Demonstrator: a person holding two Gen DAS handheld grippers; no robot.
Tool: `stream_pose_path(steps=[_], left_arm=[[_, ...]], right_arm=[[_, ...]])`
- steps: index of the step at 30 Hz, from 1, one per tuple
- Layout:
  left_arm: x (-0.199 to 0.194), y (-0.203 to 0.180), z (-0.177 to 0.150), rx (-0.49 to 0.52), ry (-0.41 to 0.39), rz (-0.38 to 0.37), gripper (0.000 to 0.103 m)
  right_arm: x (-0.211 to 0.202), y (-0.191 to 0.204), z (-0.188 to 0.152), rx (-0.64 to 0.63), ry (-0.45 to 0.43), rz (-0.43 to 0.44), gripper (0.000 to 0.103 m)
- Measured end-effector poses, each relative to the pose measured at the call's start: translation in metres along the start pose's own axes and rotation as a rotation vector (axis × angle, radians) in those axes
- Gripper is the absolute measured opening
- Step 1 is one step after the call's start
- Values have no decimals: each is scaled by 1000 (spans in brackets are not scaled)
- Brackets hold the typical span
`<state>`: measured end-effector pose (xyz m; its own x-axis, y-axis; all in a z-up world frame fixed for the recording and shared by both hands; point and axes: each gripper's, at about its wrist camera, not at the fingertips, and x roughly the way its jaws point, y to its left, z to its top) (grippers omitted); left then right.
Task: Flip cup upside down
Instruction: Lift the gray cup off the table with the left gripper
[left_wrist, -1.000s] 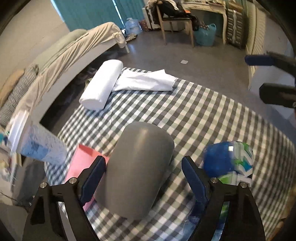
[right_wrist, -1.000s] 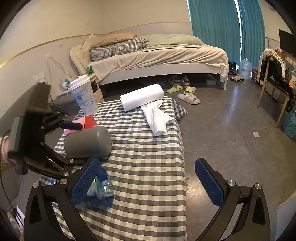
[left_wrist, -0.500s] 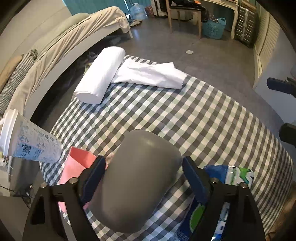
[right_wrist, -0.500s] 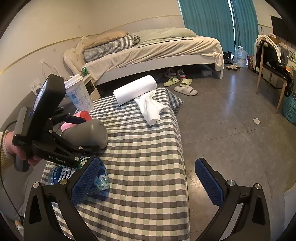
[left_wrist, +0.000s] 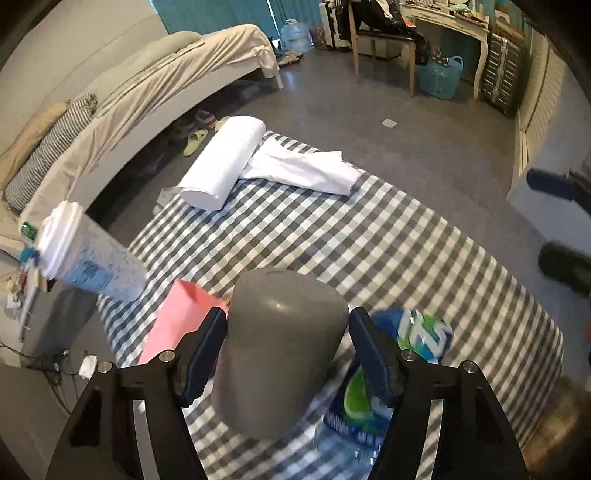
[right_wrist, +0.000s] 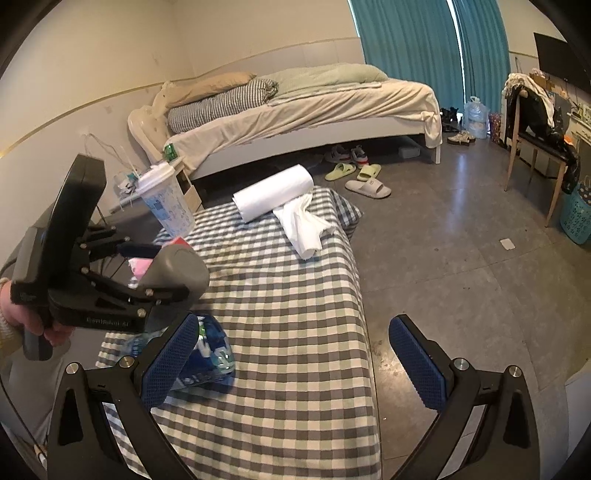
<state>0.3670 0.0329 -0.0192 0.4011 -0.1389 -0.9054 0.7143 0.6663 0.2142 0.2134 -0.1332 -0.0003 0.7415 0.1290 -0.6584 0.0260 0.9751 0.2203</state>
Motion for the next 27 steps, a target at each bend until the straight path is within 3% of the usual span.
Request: stream_pose_path(steps=[10, 15, 22, 27], left_arm=[[-104, 5, -36, -138, -136, 47, 68], [-165, -8, -67, -221, -188, 22, 68], [-189, -50, -126, -280, -133, -36, 68], [-153, -74, -160, -400, -30, -109, 68]], right_arm=[[-59, 25, 6, -23, -57, -2, 103], [-96, 44, 1, -42, -91, 5, 103], [-131, 64, -24, -54, -94, 15, 103], [-140, 72, -41, -62, -80, 17, 103]])
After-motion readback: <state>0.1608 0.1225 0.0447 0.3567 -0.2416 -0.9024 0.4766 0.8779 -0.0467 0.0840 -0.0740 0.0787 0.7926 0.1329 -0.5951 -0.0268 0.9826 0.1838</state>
